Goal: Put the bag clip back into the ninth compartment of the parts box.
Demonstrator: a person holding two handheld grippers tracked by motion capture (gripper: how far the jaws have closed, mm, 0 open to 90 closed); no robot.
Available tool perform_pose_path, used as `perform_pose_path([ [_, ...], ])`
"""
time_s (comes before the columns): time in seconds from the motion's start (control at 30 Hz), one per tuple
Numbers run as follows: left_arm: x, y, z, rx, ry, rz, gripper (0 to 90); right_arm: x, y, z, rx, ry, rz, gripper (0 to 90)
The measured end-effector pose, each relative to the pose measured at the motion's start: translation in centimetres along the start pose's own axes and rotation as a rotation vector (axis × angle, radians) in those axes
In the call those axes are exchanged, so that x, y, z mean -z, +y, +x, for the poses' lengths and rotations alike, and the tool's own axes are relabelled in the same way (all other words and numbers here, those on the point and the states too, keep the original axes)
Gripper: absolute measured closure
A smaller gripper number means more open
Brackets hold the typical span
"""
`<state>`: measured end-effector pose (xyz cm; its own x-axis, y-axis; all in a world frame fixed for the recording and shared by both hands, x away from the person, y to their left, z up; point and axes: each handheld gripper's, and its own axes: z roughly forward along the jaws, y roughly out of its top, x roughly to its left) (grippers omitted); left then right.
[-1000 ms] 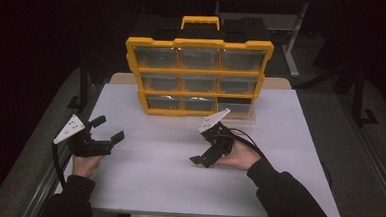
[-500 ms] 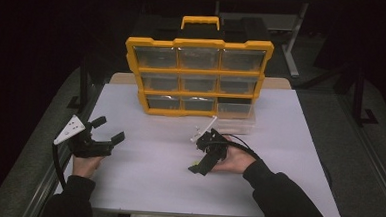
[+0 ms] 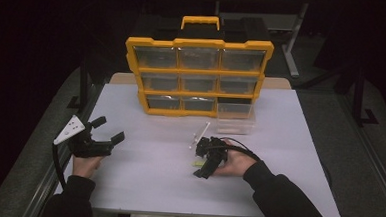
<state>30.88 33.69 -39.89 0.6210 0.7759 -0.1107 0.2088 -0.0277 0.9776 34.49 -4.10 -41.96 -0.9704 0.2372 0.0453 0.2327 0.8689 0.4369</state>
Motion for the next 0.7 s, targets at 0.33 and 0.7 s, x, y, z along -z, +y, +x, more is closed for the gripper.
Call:
perform_pose_path([
  [0.33, 0.03, 0.00, 0.06, -0.001, 0.000, 0.000, 0.0, -0.12, -0.17, -0.43, -0.069, -0.014, 0.043, 43.5],
  [0.7, 0.02, 0.01, 0.03, -0.003, -0.002, -0.003, 0.0, -0.11, -0.20, -0.48, -0.101, -0.051, 0.071, 74.2],
])
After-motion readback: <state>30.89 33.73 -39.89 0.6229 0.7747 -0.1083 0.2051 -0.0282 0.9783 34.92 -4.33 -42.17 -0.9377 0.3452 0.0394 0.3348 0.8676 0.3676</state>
